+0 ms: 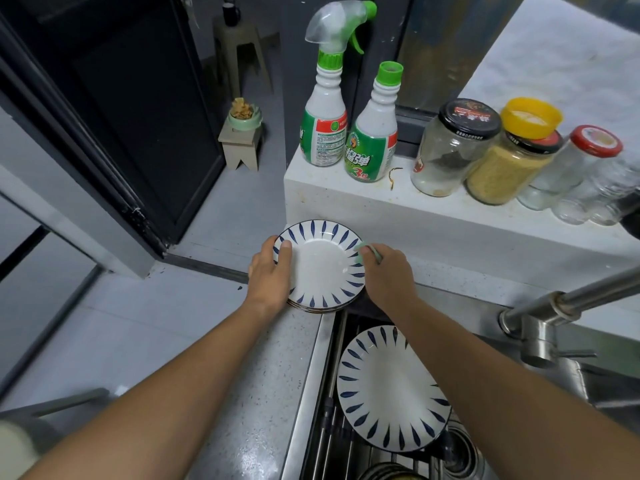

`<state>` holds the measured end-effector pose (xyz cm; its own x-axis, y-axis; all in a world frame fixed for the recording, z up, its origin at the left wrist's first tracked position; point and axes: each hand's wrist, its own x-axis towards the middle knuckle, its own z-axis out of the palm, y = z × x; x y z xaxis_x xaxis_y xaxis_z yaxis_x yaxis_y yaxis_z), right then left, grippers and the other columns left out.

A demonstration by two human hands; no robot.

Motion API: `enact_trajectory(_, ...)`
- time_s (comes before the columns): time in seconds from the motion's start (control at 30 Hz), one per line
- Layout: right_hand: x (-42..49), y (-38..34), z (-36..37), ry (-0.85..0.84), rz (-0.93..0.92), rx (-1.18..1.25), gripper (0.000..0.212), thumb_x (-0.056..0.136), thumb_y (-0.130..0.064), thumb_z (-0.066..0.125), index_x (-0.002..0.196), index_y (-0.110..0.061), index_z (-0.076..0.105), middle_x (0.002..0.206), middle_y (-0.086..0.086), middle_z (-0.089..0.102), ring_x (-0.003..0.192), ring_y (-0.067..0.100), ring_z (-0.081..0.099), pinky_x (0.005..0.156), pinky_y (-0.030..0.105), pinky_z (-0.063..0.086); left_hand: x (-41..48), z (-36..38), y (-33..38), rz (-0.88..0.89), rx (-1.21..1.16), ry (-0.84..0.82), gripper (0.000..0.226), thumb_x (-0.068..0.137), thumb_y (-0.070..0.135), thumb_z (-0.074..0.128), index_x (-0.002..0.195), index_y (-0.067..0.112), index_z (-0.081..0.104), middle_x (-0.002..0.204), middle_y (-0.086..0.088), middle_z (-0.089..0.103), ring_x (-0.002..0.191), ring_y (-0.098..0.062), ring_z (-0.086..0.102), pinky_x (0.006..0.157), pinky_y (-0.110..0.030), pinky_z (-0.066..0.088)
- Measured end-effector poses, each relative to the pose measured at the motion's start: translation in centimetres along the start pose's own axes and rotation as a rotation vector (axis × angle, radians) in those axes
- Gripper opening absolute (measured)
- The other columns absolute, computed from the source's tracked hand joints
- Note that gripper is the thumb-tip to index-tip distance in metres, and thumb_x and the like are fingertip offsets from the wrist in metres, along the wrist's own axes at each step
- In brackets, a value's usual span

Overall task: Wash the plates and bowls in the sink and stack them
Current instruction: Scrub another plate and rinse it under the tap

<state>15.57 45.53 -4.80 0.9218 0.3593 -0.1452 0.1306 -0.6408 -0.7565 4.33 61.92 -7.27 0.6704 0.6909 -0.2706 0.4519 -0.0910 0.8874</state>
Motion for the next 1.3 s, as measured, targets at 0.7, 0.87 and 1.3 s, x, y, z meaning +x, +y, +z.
enact_trajectory(0.7, -12.0, 6.9, -10.2, 0.142, 0.154, 0.100, 0.019, 0.100, -0.028, 0.054, 0.084, -0.027, 0.065, 0.081, 0.001, 0.067, 0.078, 0.028, 0.066, 0.073, 0.050, 0.057, -11.3, 0.9, 3.6, 0.163, -0.208, 0.129, 0.021, 0.109, 0.037, 0.043, 0.103, 0.019, 0.050, 0.096, 0.004, 0.057, 0.087, -0.007, 0.054, 0.077, -0.018, 0.042)
enact_trajectory(0.87, -14.8, 10.3, -10.8, 0.151, 0.206, 0.061, 0.009, 0.091, -0.044, 0.064, 0.088, -0.035, 0.063, 0.080, -0.005, 0.068, 0.074, 0.017, 0.066, 0.066, 0.048, 0.060, -14.7, 5.4, 2.1, -0.060, -0.032, -0.432, 0.050, 0.104, 0.060, 0.032, 0.107, 0.021, 0.063, 0.107, 0.002, 0.070, 0.098, -0.006, 0.063, 0.090, -0.026, 0.047)
enact_trajectory(1.3, -15.4, 12.4, -7.2, 0.152, 0.231, -0.020, 0.021, 0.089, -0.037, 0.070, 0.100, -0.021, 0.063, 0.093, 0.001, 0.066, 0.086, 0.017, 0.062, 0.074, 0.033, 0.053, -11.3, 11.4, 0.2, -0.099, 0.382, -0.554, 0.075, 0.102, 0.069, 0.025, 0.152, 0.016, 0.041, 0.158, -0.016, 0.040, 0.145, -0.033, 0.037, 0.120, -0.045, 0.028)
